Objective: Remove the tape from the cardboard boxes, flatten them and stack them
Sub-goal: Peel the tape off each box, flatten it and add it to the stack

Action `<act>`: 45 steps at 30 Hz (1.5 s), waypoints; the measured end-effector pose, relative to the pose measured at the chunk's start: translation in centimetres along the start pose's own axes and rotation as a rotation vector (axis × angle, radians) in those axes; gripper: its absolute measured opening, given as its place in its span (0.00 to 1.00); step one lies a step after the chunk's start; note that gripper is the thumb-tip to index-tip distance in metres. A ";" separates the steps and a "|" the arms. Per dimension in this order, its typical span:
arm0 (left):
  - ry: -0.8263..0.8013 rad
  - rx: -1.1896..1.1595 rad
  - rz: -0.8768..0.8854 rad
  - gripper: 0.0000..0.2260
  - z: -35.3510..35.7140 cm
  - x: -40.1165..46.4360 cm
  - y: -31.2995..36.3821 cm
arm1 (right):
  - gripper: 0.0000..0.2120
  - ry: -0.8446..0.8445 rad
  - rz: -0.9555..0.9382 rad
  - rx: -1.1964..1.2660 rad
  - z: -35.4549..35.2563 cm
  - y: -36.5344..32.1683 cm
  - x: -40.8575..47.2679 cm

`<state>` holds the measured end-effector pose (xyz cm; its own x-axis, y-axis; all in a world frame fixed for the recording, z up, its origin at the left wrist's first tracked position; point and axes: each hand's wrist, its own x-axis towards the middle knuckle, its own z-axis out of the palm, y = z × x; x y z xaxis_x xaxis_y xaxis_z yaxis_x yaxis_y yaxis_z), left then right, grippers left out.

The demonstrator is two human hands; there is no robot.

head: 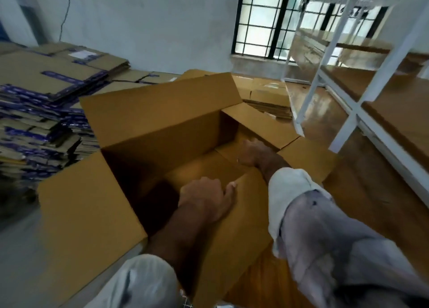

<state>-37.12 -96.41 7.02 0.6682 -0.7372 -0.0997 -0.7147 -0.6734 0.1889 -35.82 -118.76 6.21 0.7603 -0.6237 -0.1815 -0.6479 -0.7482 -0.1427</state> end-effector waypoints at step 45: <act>-0.054 0.275 0.405 0.15 -1.7 -9.2 -14.3 | 0.24 0.167 -0.233 0.538 2.3 -10.7 -24.9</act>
<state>-32.67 -79.93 6.93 0.3190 -0.9396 -0.1239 -0.9477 -0.3163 -0.0414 -47.98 -94.72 10.04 0.8540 -0.5166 0.0625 -0.3628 -0.6771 -0.6403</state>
